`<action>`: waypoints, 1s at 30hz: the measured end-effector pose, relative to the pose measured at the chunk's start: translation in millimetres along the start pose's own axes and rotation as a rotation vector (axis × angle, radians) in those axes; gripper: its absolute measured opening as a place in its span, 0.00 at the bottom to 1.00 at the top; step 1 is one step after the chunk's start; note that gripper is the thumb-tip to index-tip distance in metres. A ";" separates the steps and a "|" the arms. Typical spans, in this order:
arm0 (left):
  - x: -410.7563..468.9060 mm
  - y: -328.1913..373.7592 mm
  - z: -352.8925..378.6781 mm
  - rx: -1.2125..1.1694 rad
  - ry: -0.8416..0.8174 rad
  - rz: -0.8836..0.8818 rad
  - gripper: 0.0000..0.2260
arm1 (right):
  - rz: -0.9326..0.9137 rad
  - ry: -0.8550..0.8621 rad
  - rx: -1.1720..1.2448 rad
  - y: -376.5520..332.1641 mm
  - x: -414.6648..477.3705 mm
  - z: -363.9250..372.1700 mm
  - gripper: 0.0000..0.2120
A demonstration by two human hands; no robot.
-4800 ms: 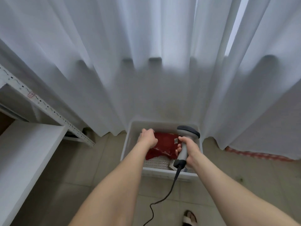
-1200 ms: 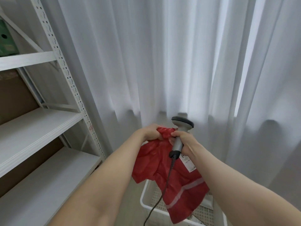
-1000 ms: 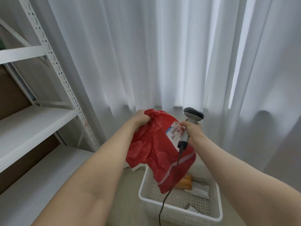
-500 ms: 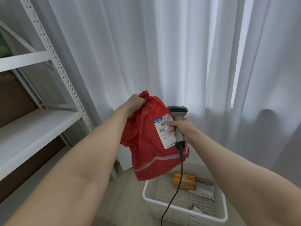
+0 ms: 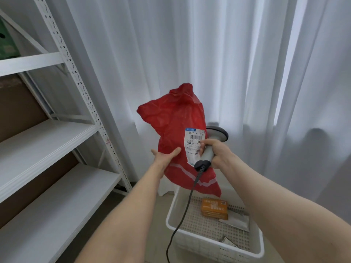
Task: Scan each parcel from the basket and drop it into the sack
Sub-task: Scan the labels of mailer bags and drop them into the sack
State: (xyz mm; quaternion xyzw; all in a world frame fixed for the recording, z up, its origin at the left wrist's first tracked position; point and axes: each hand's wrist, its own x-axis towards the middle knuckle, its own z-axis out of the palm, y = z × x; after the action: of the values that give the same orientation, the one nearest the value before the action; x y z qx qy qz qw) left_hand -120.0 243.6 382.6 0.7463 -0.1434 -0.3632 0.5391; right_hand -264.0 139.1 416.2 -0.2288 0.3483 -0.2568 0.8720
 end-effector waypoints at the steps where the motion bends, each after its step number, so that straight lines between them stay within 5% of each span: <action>1: 1.4 0.2 3.9 -0.018 -0.030 0.011 0.69 | 0.022 -0.021 -0.006 0.5 -2.1 0.4 0.04; 7: 10.6 13.9 -0.5 0.032 0.154 0.107 0.57 | 0.126 -0.119 -0.014 -5.0 -12.6 -2.2 0.02; 10: 14.9 14.0 -12.1 -0.038 0.042 0.112 0.54 | 0.138 -0.147 -0.044 -10.3 -17.0 -5.6 0.02; 14: 0.2 17.5 -1.8 -0.022 -0.114 0.108 0.37 | 0.127 -0.127 -0.037 -9.3 -15.3 -5.1 0.03; 18: -3.7 14.2 1.6 -0.219 -0.062 0.078 0.22 | 0.004 0.031 0.002 -6.4 -0.9 -5.1 0.04; 22: 5.6 14.1 -18.7 -0.203 0.038 0.009 0.22 | -0.198 0.295 -0.019 -5.7 16.3 -18.8 0.15; 26: 0.7 22.1 -13.5 -0.192 -0.056 0.026 0.21 | -0.236 0.280 -0.082 3.0 16.1 -19.6 0.11; 30: 8.8 13.0 -15.4 -0.221 0.187 0.061 0.19 | -0.240 0.277 -0.102 5.0 13.9 -25.4 0.07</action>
State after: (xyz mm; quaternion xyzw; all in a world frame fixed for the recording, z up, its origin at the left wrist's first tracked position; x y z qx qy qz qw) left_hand -100.8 244.1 393.3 0.7082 -0.0742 -0.2892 0.6398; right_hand -272.2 128.9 390.0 -0.2750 0.4477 -0.3698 0.7663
